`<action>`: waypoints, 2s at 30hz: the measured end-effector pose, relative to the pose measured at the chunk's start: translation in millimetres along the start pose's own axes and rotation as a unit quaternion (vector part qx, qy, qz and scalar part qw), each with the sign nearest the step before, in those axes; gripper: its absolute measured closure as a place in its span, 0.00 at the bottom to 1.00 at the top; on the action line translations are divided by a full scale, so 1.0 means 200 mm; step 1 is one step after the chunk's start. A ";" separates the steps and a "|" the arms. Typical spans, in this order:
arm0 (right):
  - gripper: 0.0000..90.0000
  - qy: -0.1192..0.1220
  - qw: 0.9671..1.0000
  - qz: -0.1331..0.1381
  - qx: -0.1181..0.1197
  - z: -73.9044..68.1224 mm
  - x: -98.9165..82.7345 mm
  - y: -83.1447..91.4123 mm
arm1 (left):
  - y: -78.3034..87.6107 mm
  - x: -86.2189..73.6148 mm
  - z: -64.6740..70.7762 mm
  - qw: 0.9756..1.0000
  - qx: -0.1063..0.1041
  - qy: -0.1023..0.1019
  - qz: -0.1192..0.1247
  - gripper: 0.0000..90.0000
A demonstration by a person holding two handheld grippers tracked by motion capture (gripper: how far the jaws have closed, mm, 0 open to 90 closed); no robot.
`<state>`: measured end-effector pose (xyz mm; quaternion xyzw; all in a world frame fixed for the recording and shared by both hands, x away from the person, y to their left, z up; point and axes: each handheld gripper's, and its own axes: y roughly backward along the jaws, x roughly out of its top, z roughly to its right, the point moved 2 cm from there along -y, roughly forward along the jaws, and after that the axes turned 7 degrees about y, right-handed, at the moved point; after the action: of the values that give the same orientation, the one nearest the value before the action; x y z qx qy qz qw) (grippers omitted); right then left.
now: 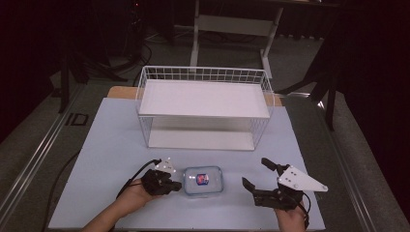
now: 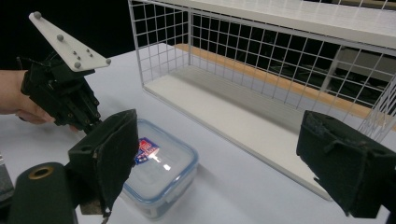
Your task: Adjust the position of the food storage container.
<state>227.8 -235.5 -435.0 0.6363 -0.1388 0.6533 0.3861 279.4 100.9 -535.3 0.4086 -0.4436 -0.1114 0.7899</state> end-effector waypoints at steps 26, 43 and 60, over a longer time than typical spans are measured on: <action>0.15 0.014 1.000 -0.017 0.016 -0.05 -0.01 -0.06 | -0.11 0.14 -0.02 1.000 0.006 0.008 0.011 1.00; 0.19 0.006 0.999 -0.045 -0.020 0.02 -0.02 -0.06 | 0.14 0.12 0.03 0.995 0.011 0.041 0.088 0.42; 0.12 -0.109 0.985 -0.127 0.052 0.10 -0.10 -0.25 | 0.08 0.21 0.01 0.984 -0.011 0.141 0.108 0.03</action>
<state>274.4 -222.6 -465.7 0.7353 -0.0639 0.5324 0.4145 298.2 88.0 -496.9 0.3608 -0.3681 0.0285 0.8565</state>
